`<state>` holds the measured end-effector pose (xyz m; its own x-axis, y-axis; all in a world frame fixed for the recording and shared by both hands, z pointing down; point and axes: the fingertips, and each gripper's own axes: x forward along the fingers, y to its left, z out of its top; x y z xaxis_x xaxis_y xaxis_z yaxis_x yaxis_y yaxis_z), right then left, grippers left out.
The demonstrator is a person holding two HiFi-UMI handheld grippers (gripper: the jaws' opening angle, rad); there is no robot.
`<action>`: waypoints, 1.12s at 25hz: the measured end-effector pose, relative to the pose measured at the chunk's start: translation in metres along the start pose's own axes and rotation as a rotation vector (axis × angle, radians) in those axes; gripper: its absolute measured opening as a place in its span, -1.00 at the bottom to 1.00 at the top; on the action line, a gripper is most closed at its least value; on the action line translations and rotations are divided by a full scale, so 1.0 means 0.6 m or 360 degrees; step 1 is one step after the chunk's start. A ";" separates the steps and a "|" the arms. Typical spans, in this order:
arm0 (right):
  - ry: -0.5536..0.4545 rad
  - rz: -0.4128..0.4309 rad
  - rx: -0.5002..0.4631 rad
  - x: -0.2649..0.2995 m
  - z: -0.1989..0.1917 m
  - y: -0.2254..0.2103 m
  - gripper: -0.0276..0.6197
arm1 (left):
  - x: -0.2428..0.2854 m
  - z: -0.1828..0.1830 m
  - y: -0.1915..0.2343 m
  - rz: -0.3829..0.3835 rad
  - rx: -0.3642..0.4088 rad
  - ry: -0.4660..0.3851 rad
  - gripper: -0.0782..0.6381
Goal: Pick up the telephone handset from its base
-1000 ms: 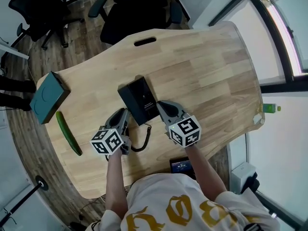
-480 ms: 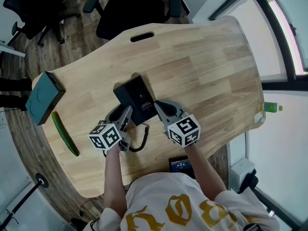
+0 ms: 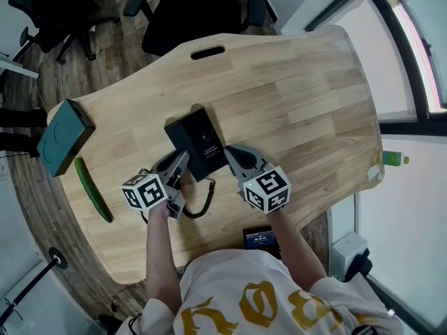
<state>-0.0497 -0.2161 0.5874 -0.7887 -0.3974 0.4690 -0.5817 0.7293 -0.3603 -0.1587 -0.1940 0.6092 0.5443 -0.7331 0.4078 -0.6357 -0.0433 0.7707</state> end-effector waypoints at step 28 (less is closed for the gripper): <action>-0.0087 -0.0016 0.0030 -0.039 0.018 0.035 -0.90 | -0.035 0.012 -0.061 -0.0155 -0.0010 -0.0053 -0.58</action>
<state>-0.0455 -0.1977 0.5601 -0.7923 -0.4350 0.4279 -0.5928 0.7148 -0.3710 -0.1506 -0.1819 0.5690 0.5848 -0.7477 0.3145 -0.5771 -0.1111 0.8091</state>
